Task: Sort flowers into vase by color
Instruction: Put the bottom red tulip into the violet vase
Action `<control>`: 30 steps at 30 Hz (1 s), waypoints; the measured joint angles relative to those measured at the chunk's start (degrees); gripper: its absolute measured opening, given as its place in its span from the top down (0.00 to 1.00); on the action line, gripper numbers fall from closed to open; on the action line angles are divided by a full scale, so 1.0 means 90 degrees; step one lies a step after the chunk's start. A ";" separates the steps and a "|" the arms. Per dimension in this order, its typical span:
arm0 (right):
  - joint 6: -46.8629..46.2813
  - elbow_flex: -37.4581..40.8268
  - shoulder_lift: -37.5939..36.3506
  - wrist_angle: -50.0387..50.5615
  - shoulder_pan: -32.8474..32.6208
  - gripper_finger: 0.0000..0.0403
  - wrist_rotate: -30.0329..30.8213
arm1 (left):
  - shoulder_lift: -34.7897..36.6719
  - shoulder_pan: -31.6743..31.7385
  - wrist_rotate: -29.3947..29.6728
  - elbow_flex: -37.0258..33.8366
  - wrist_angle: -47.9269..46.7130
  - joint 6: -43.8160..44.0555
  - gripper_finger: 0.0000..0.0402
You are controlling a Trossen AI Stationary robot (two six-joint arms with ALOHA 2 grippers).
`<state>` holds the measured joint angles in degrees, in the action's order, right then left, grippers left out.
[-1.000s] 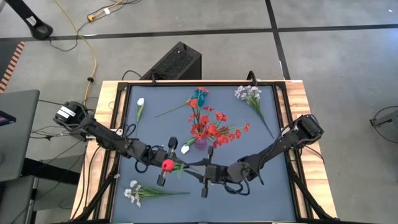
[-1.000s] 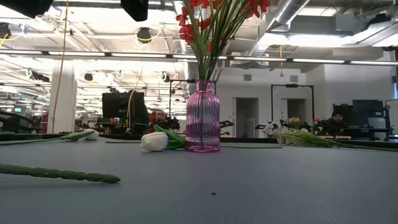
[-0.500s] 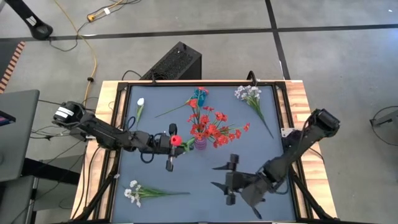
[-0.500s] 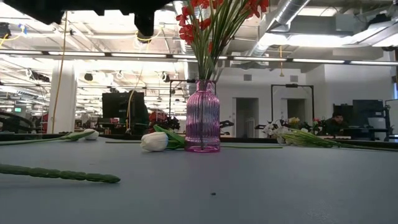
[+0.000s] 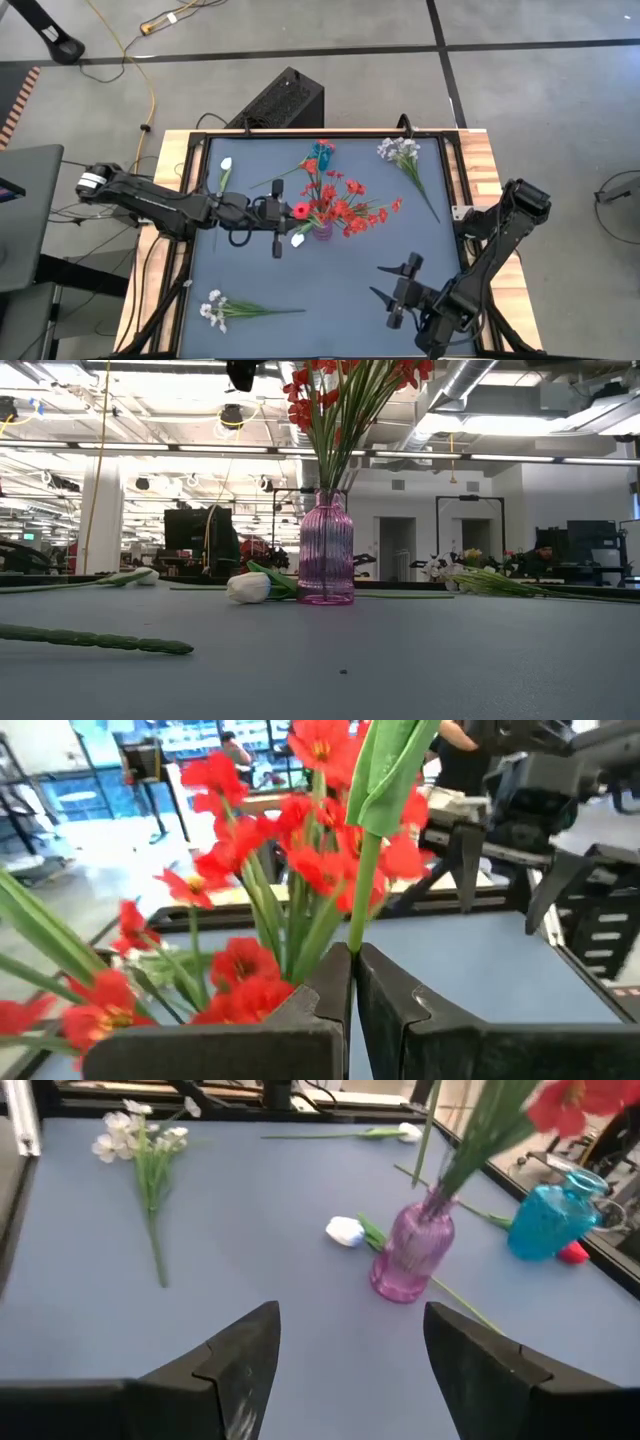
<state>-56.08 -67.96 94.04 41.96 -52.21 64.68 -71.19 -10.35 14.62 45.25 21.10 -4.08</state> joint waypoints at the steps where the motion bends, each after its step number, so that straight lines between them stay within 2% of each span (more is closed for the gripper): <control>1: -0.0091 0.0000 0.0000 0.0070 0.0002 0.32 0.0001 | 0.0009 -0.0005 0.0087 -0.0002 -0.0007 -0.0061 1.00; 19: -0.0420 0.0328 0.0002 -0.0032 0.0328 0.32 -0.0025 | -0.0177 0.0175 0.0307 -0.0012 0.0201 -0.0304 1.00; 30: -0.0388 0.0328 0.0002 -0.0042 0.0444 0.32 -0.0376 | -0.0499 0.0173 0.0500 -0.0007 0.0431 -0.0401 1.00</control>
<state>-59.57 -65.01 94.06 41.58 -48.21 61.30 -75.68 -8.80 19.11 45.19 24.98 -7.68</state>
